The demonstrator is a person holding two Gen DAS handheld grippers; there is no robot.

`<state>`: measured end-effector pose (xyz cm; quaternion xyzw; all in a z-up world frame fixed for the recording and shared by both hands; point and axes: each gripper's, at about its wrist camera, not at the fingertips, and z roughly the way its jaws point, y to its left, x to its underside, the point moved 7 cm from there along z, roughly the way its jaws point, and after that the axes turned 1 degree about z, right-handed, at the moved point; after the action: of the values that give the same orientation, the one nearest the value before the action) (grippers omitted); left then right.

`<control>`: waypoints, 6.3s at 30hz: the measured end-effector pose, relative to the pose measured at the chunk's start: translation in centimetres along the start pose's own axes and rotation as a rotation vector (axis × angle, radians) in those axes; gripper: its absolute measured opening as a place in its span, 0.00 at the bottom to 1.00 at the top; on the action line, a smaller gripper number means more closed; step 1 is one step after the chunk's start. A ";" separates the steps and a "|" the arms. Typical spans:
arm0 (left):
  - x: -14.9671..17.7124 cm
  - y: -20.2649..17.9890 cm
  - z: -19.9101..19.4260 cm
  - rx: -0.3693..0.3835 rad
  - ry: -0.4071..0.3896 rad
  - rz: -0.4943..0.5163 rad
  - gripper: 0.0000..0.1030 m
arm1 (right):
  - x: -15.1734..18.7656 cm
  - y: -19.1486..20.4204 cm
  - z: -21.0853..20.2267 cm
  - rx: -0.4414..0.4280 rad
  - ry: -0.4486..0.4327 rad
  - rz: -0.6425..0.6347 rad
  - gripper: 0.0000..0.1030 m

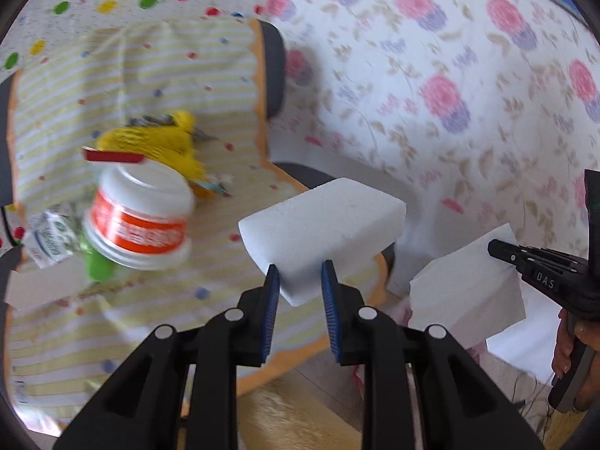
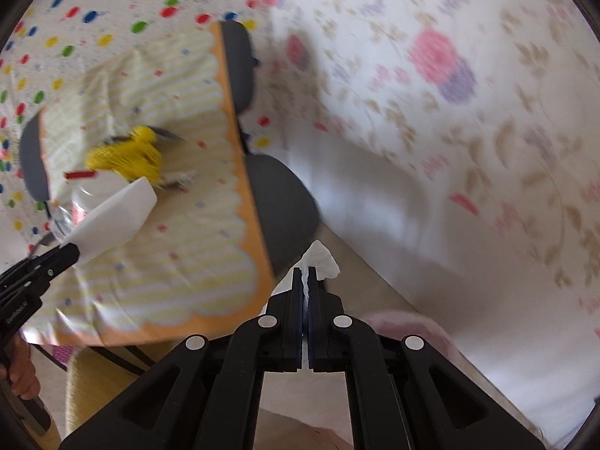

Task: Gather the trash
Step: 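Carry the tissue and foam block over the pink bin with both tools, then open the right tool over the bin while the left tool releases the foam block, then move both tools back toward the chair seat, then grasp the grey cloth with the right tool while the left tool grasps the yellow mesh net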

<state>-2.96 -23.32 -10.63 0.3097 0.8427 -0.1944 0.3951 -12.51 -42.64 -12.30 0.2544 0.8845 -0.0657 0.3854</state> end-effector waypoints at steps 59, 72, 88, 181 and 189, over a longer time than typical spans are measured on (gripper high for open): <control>2.2 -0.3 2.3 -0.039 0.033 0.087 0.52 | 4.5 0.6 2.1 -0.029 0.052 0.057 0.34; 4.4 12.4 -2.7 -0.251 0.028 -0.125 0.53 | 1.1 10.5 3.2 -0.150 0.014 -0.102 0.30; 5.2 11.9 0.4 -0.258 0.046 -0.146 0.53 | 14.1 1.3 18.2 0.062 0.226 0.010 0.28; -4.1 34.0 -2.8 -0.498 0.059 -0.303 0.62 | -21.7 42.3 19.8 -0.362 0.233 -0.262 0.59; -4.7 32.9 -4.2 -0.494 0.043 -0.282 0.62 | -23.9 43.3 14.4 -0.441 0.029 -0.302 0.06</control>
<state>19.28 1.43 -7.07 0.0878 0.9074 -0.0297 0.4099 32.18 -19.36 -1.75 0.0305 0.9109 0.0758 0.4045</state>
